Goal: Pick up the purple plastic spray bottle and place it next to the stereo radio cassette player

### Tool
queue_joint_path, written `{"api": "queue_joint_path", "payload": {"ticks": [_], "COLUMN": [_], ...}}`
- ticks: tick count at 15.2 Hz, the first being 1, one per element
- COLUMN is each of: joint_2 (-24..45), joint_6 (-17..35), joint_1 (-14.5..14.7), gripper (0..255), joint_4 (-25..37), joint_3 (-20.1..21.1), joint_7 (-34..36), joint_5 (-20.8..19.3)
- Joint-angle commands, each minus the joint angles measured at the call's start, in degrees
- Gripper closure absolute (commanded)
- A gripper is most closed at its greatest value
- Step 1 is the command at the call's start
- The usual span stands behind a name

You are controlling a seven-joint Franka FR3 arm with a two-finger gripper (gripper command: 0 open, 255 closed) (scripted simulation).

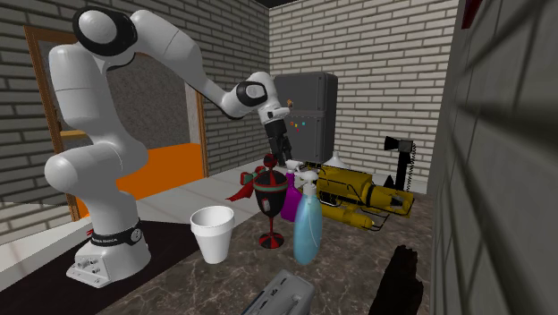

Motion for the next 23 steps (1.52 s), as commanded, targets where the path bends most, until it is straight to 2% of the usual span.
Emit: {"api": "queue_joint_path", "payload": {"ticks": [1,9,10,19,23], "joint_2": [1.68,1.67,1.67,1.68,-0.12], "joint_6": [1.65,1.64,1.64,1.65,-0.83], "joint_1": [-0.50,-0.48,-0.48,-0.48,-0.18], "gripper": [0,0,255,255,255], "joint_4": [-0.51,-0.51,-0.51,-0.51,0.98], "joint_3": [0.11,0.09,0.09,0.09,-0.30], "joint_7": [1.29,1.29,1.29,1.29,-1.03], "joint_5": [-1.90,-1.90,-1.90,-1.91,0.46]}}
